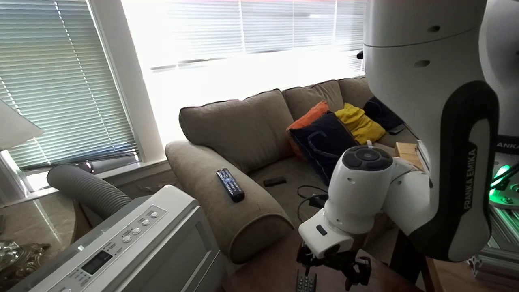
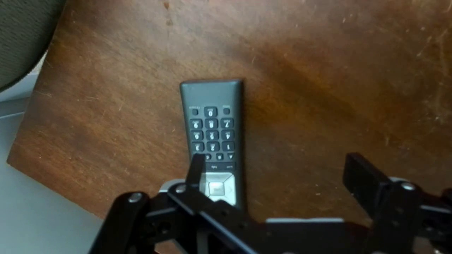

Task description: Remove the black remote from the table, put it on the armrest of the sofa, remove the bigger remote from the armrest and put it on the table

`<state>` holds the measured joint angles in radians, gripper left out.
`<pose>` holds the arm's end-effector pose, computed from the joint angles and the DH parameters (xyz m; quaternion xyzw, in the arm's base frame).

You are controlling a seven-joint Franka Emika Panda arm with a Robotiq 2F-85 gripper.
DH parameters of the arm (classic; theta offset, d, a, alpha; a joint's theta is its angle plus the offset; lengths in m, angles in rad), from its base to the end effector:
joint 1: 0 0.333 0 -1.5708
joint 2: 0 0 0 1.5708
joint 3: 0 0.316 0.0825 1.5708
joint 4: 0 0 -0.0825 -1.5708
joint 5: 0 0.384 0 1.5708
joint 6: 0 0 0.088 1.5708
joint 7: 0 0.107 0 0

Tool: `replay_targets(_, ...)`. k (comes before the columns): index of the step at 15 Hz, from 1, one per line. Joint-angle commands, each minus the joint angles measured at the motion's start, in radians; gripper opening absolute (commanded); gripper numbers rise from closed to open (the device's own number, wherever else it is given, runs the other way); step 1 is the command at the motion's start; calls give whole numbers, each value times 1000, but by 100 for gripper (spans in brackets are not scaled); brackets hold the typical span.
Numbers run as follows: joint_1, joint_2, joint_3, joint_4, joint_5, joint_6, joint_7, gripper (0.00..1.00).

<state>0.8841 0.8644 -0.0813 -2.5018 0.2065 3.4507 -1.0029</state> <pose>0.2921 0.2529 -0.0132 0.6814 0.7282 0.0408 0.0615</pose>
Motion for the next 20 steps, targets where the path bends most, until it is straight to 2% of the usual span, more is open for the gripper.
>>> replay_targets(1,-3,25,-10,101,-123,-78,142,100)
replay_targets(3,0,29,-15,150,-173,-116,205,100)
replay_targets(4,7,8,-30,96,-205,-79,218,100)
replay_targets(8,6,9,-42,105,-253,-85,257,100)
replay_targets(13,-90,42,-30,178,-428,-186,230,100)
replay_targets(14,-85,49,-46,193,-448,-195,235,100)
replay_targets(16,-118,64,-35,230,-484,-227,247,100)
replay_targets(20,-84,98,-59,268,-508,-253,289,100)
